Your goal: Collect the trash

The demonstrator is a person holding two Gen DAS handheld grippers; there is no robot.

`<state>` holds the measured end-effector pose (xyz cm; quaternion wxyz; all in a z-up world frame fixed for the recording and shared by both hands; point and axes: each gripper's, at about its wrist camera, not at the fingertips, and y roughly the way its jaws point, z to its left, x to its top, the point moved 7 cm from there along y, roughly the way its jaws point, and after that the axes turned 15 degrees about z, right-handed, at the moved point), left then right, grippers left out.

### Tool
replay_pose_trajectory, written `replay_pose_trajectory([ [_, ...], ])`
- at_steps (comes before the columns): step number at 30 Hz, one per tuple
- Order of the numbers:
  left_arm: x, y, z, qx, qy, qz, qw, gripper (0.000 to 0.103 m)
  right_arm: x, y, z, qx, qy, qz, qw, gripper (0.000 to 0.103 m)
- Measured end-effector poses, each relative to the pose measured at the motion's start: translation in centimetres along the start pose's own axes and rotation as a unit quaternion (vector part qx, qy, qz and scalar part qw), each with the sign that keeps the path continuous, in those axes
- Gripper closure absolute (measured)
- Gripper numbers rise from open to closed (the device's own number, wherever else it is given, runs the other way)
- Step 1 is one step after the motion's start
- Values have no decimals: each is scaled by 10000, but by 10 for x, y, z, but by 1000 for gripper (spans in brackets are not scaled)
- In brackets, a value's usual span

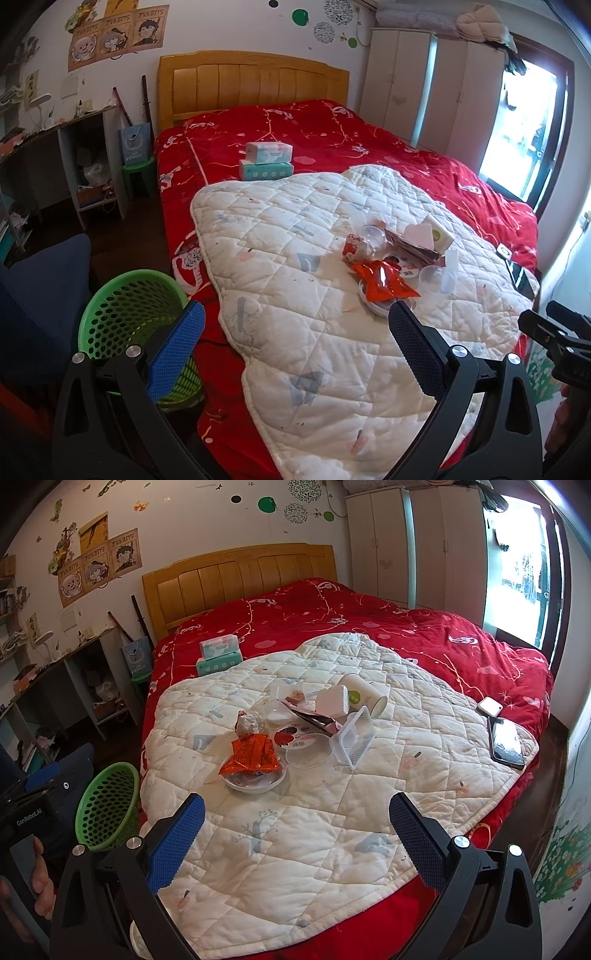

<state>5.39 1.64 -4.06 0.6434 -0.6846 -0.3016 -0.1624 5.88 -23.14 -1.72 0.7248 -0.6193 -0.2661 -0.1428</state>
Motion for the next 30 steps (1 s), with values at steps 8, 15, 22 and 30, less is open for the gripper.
replay_pose_trajectory([
  [8, 0, 1, 3, -7, -67, 24, 10000, 5, 0, 0, 0, 29, 5, -1, 10000, 6],
  [15, 0, 2, 4, -3, -118, 30, 9999, 5, 0, 1, 1, 41, -10, 3, 10000, 6],
  [22, -1, 3, 6, 23, -139, 34, 9999, 5, 3, 1, 3, 33, -30, -11, 10000, 6],
  [30, 0, 5, 7, 26, -163, 68, 9998, 5, 6, 2, 3, 30, -57, -2, 10000, 6],
])
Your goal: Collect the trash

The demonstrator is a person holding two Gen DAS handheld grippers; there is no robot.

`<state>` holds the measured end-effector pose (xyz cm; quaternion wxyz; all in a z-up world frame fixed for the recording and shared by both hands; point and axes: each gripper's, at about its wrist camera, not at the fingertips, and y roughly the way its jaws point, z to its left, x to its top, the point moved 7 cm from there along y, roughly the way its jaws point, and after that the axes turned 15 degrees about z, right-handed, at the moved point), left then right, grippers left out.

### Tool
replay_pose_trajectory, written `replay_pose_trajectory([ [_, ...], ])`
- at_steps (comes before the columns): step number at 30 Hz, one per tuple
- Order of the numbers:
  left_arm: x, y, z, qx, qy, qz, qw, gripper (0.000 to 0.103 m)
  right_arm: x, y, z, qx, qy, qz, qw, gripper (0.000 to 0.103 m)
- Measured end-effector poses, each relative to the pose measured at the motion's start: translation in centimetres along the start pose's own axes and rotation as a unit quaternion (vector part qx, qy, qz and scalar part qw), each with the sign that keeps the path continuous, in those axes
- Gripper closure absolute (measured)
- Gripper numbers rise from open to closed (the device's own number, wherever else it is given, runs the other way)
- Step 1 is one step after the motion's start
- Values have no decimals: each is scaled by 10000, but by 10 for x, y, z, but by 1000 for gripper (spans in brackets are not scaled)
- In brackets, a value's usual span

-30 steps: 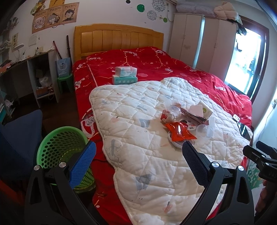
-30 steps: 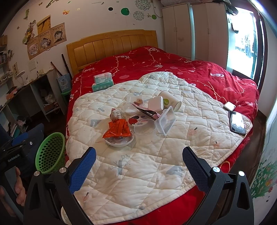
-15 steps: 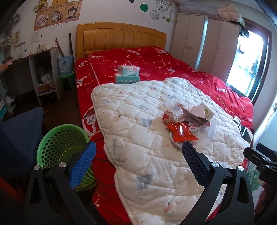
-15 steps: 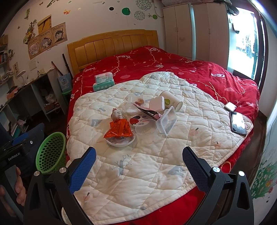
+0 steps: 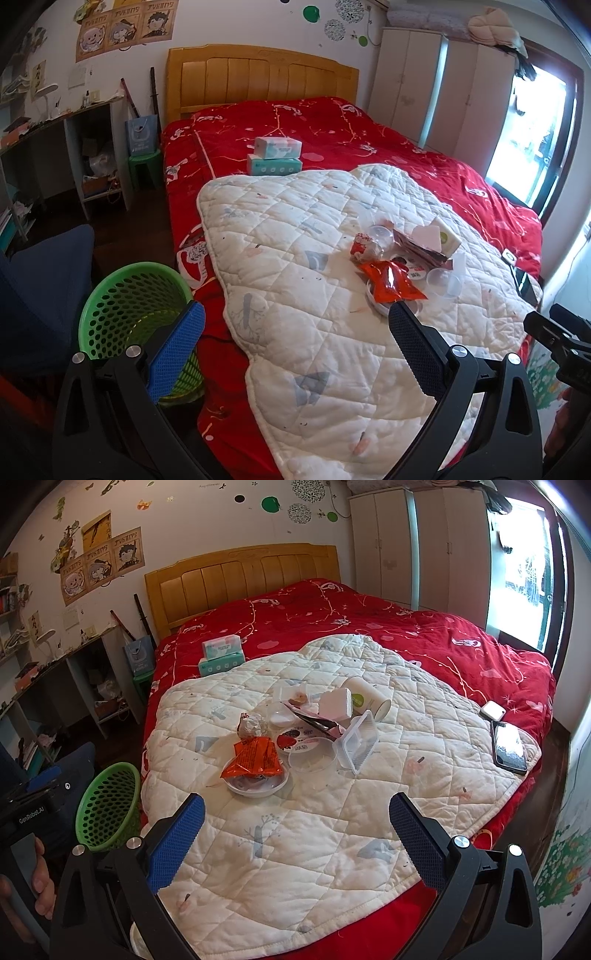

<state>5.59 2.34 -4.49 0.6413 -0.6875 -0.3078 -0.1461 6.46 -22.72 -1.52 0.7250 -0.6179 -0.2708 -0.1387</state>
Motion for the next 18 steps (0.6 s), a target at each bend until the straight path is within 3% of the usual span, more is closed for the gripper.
replay_pose_trajectory([
  [18, 19, 17, 7, -10, -114, 104, 9999, 5, 18, 24, -13, -112, -168, 147, 9997, 6],
])
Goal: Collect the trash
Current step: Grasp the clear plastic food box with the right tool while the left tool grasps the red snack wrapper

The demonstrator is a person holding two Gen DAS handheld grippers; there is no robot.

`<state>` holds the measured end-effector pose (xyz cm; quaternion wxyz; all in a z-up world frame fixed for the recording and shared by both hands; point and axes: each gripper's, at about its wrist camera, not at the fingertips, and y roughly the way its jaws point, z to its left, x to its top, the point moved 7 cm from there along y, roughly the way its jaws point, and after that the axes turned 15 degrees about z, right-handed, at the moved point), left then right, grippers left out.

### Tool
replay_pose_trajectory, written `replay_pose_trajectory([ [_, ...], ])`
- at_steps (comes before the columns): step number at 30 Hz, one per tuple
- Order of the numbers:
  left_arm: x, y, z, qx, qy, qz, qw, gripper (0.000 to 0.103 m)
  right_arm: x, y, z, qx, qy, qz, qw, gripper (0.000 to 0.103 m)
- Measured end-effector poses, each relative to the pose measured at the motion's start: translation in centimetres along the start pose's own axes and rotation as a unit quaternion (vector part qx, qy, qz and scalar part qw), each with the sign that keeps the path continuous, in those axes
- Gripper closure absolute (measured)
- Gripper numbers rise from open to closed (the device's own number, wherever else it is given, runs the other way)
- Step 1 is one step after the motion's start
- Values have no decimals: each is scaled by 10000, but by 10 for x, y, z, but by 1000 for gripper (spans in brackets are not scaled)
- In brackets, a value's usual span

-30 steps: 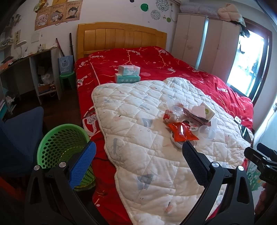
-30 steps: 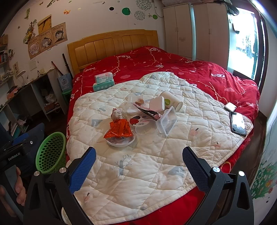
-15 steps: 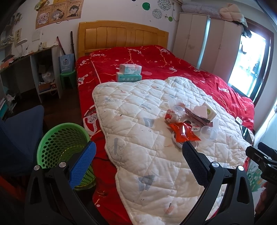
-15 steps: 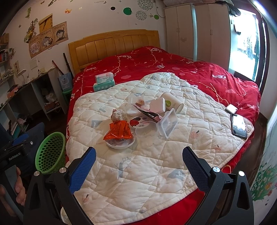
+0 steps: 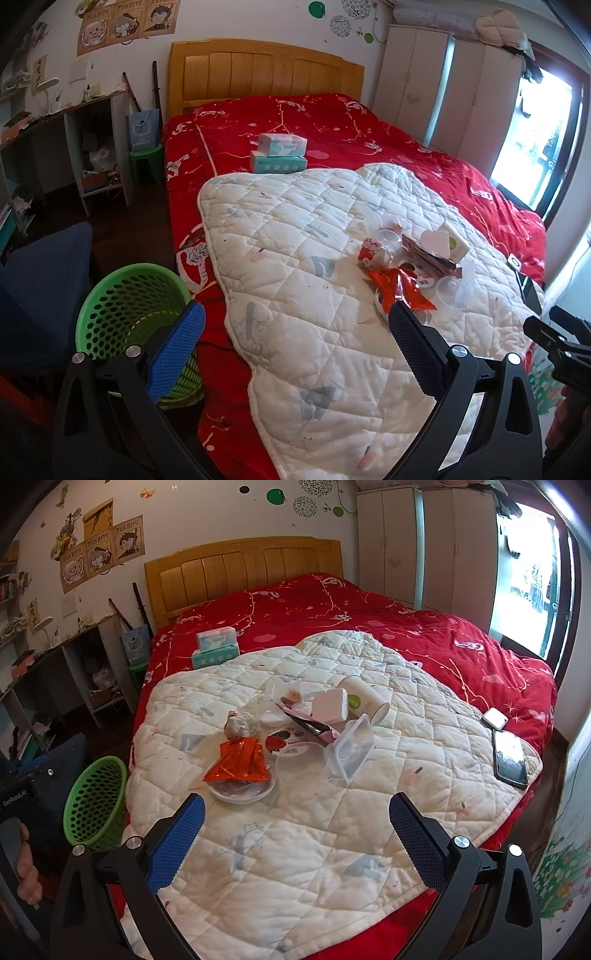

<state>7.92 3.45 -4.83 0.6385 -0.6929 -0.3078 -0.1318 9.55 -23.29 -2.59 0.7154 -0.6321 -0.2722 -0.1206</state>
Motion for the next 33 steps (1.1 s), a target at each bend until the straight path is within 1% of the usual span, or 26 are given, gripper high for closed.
replay_pose_trajectory([
  [8, 3, 13, -1, -18, 5, 118, 9999, 5, 16, 23, -26, 52, 94, 161, 9998, 6],
  [11, 4, 18, 0, -31, -8, 152, 9999, 5, 24, 34, -39, 159, 233, 245, 9993, 6],
  [18, 6, 33, -1, -11, 17, 242, 9997, 5, 43, 69, -63, 597, 684, 575, 9942, 7],
  [24, 8, 42, 0, 3, -5, 310, 9995, 5, 57, 101, -69, 857, 872, 896, 9884, 7],
  [27, 8, 47, 2, 12, -31, 350, 9994, 5, 65, 111, -73, 804, 929, 960, 9878, 10],
  [29, 9, 50, 3, 40, -40, 382, 9993, 5, 74, 117, -73, 763, 850, 999, 9884, 17],
  [33, 10, 57, 7, 52, -81, 439, 9990, 5, 90, 122, -65, 601, 526, 981, 9920, 18],
])
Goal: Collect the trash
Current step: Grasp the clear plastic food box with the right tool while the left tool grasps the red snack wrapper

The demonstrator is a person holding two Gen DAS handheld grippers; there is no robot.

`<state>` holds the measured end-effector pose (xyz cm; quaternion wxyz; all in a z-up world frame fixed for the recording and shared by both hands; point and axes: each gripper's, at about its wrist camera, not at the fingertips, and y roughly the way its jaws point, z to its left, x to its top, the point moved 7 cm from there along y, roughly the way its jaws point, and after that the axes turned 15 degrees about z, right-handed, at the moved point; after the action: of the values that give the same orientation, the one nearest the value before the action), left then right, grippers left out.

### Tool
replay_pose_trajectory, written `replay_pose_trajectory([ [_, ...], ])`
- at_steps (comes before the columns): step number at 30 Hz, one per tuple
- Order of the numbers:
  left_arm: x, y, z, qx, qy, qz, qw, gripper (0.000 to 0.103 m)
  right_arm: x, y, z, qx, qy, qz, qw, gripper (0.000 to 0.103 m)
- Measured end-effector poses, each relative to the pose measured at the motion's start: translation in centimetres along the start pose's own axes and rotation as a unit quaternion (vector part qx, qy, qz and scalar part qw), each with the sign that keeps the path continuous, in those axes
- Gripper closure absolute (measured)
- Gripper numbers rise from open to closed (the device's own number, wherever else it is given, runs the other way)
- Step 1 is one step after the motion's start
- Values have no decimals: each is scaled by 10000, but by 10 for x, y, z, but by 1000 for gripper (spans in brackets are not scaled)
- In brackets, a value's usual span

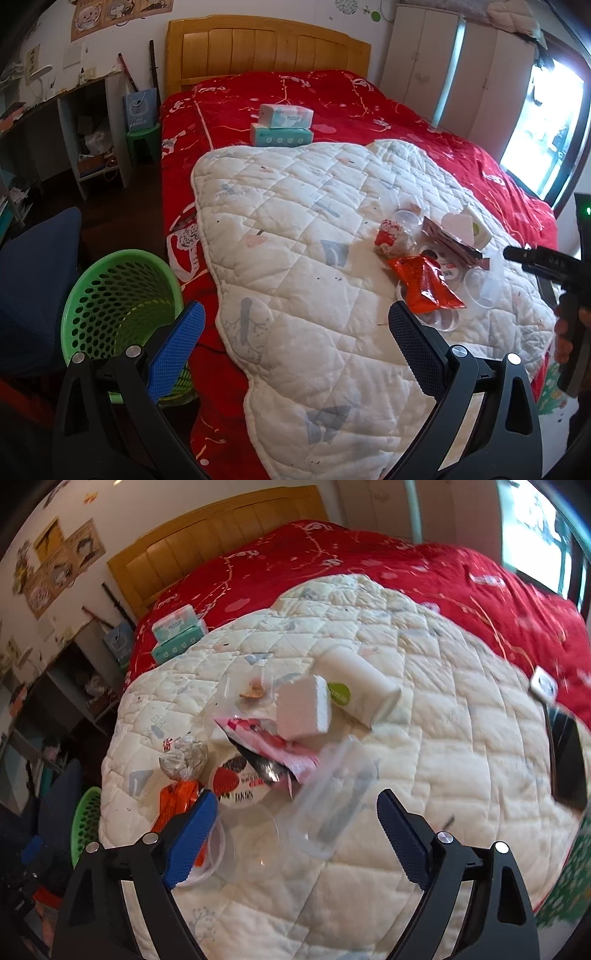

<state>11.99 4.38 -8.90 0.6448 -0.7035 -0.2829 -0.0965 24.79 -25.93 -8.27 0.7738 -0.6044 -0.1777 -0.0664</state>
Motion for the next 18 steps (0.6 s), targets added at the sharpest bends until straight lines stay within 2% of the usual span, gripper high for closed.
replay_pose_trajectory([
  [2, 1, 1, 0, 0, -12, 4, 10000, 5, 7, 2, 0, -75, -13, -2, 10000, 18],
  [11, 4, 6, 2, 56, -29, 47, 10000, 5, 10, 18, -32, 767, 835, 182, 9934, 20],
  [18, 2, 10, -6, 39, 64, 71, 9999, 5, 11, 37, -52, 1365, 1494, 392, 9785, 27],
])
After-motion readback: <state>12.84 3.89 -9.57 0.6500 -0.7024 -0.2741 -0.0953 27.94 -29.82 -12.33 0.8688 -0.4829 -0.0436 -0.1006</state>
